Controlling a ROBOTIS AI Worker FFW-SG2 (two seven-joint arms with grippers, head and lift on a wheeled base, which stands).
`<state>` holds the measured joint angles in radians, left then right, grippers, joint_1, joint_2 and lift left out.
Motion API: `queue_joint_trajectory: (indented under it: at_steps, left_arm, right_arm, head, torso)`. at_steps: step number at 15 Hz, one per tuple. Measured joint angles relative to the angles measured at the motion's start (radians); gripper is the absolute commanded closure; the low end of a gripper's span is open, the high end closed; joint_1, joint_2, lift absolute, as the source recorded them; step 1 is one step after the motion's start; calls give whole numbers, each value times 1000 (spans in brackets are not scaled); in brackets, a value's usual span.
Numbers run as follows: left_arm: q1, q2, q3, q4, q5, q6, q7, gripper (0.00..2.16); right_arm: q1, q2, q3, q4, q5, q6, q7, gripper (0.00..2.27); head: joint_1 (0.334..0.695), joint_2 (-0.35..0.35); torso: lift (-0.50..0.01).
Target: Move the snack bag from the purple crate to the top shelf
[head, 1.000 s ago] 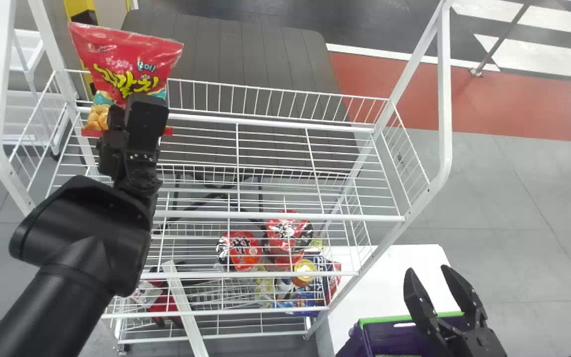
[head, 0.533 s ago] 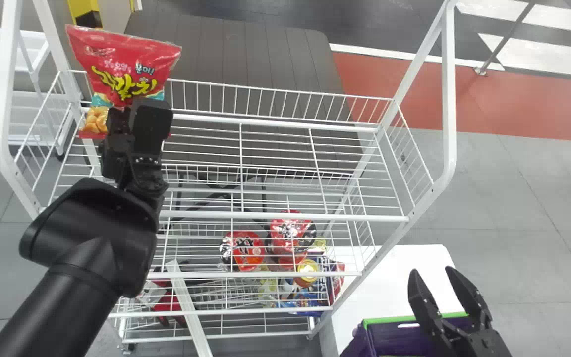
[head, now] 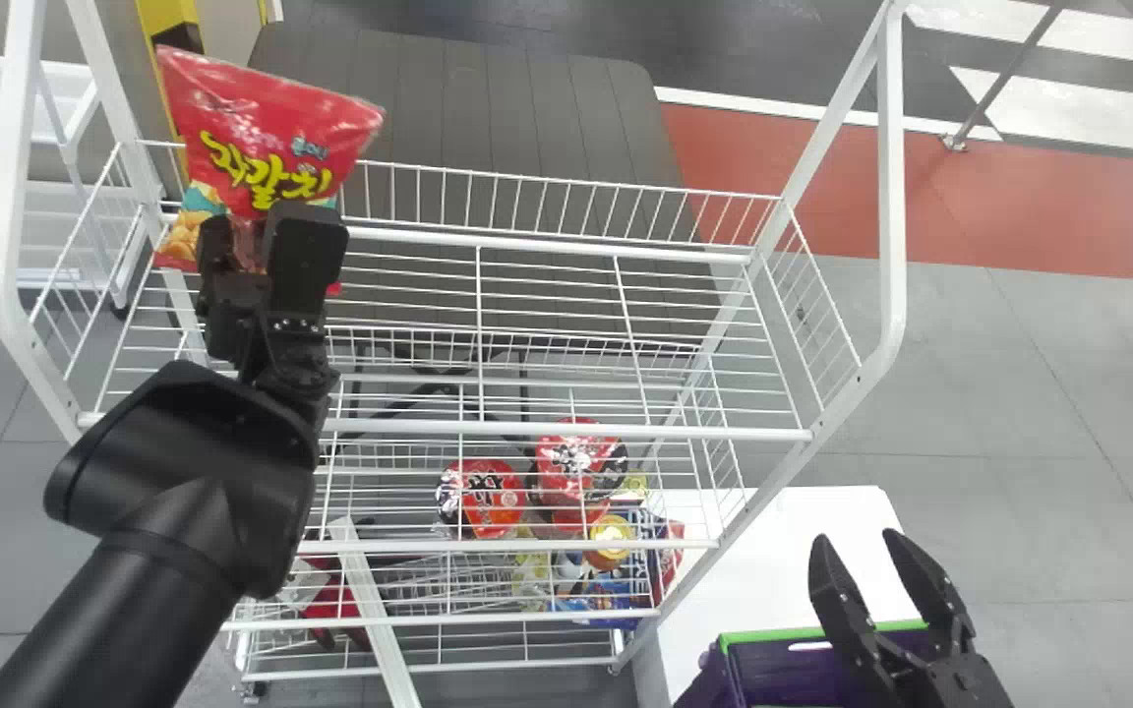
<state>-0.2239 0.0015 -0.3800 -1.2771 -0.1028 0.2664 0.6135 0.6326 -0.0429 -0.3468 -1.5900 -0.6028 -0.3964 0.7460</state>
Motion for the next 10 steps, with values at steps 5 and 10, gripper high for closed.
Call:
queue_joint_trajectory:
  at_steps: [5, 10]
  left_arm:
    - [2, 0, -1, 0, 0, 0, 11, 107]
    - [19, 0, -10, -15, -7, 0, 32, 103]
  right_arm:
    - [-2, 0, 0, 3, -4, 0, 4, 130]
    - [-4, 0, -2, 9, -5, 0, 6, 130]
  head:
    - [695, -216]
    - [695, -219]
  torso:
    - [1]
    - [1]
